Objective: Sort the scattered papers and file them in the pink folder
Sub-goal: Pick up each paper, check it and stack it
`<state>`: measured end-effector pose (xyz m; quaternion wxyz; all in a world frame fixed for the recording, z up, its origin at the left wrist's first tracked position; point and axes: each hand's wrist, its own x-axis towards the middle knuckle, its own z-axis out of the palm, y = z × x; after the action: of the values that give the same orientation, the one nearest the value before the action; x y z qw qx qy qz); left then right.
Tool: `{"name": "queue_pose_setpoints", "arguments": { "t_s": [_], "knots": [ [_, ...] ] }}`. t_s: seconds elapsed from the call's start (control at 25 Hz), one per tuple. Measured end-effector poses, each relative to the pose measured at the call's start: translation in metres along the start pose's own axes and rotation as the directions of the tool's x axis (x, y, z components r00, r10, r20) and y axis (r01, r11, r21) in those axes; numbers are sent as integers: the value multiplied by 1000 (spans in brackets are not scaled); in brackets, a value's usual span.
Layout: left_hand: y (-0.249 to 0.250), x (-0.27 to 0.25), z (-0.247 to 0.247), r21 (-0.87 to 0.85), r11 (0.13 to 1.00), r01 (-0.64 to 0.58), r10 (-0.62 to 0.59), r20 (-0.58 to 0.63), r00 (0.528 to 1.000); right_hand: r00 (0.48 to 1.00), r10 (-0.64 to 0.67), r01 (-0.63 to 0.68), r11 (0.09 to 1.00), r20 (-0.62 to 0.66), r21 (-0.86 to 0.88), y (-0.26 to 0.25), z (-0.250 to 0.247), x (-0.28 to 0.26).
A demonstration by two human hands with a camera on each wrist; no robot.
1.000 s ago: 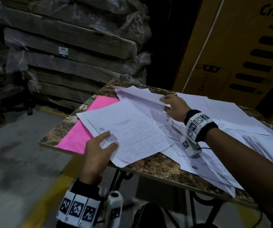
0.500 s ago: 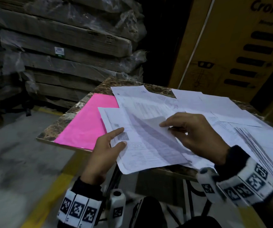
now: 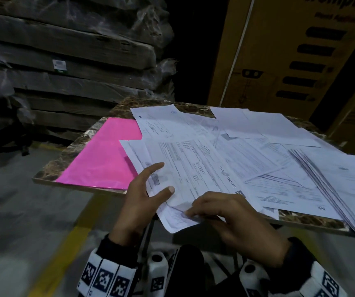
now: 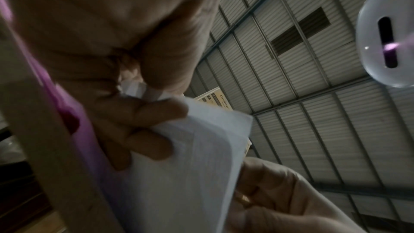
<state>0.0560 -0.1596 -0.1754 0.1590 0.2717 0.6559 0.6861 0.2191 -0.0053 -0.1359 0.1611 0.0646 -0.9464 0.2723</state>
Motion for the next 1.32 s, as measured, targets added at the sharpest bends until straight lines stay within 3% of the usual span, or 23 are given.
{"name": "queue_pose_setpoints", "arguments": {
  "t_s": [0.2,0.32,0.48,0.6,0.76,0.92,1.0,1.12,1.32],
  "knots": [
    [7,-15,8,-43,999,12,-7,113,994,997,73,-60,957,-33,284,-8,-12,-29],
    [10,-21,12,-44,998,43,-34,194,980,960,190,-107,927,-203,360,-2,-17,-46],
    [6,-25,18,-3,996,88,-84,295,952,848,371,-305,926,-379,224,19,-13,-69],
    [-1,-27,25,10,997,75,-74,306,949,762,457,-397,889,-458,227,30,-4,-83],
    [-13,-31,28,95,995,-12,-19,318,948,612,569,-532,810,-550,247,30,3,-93],
    [-18,-37,22,235,958,-162,61,386,921,503,632,-579,753,-589,313,21,3,-101],
    [-16,-40,23,265,941,-209,92,395,914,492,683,-584,719,-539,378,15,2,-107],
    [-8,-43,25,247,937,-248,142,381,914,539,710,-545,704,-452,455,13,1,-113],
    [10,-41,31,162,940,-299,227,357,906,599,660,-372,731,-453,572,11,-10,-111]
  ]
}}
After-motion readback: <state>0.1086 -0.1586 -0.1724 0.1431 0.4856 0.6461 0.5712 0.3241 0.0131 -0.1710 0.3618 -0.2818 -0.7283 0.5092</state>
